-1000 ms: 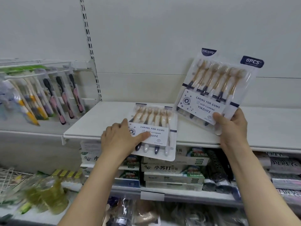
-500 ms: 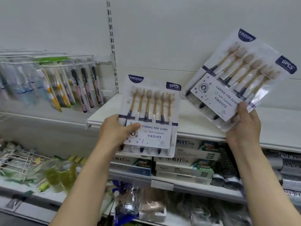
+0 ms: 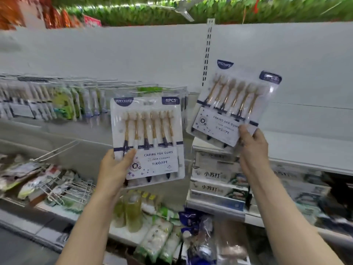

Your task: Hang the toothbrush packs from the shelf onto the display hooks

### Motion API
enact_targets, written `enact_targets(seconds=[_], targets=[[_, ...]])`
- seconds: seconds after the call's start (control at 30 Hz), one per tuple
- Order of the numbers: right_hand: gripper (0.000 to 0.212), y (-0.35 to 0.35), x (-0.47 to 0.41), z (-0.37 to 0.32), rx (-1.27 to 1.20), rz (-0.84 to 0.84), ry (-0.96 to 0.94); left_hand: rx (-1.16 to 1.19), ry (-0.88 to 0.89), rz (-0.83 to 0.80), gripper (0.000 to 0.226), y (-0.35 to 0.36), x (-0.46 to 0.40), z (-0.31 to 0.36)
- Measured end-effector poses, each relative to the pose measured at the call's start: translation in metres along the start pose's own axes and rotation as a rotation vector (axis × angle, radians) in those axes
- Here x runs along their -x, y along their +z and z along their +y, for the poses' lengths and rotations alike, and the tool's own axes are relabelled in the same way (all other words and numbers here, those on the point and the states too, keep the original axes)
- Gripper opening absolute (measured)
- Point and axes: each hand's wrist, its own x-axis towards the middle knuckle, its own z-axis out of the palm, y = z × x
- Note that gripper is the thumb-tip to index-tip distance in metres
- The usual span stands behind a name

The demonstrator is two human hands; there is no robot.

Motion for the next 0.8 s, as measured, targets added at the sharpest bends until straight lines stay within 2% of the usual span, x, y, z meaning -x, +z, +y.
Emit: enact_targets(seconds=[0.07,0.23,0.47,0.7,0.8], targets=[[0.013,0.055,0.031,0.016,0.014,-0.085,0.029,-0.011,0.003,-0.002,0.004,-0.052,-0.009,0.002],[0.024,0.175,0.089,0.05,0.036,-0.209,0.072,0.007,0.007,-0.011,0.019,-0.167,-0.038,0.016],[0.016,0.312,0.142,0.104,-0.008,-0.336,0.119,0.026,0.025,0.082,0.005,-0.297,-0.09,0.009],[0.018,0.463,0.159,0.187,-0.052,-0.408,0.148,0.019,0.04,0.171,0.02,-0.413,-0.17,-0.014],[0.011,0.532,0.163,0.224,-0.07,-0.434,0.173,-0.009,0.038,0.177,0.025,-0.463,-0.22,-0.015]])
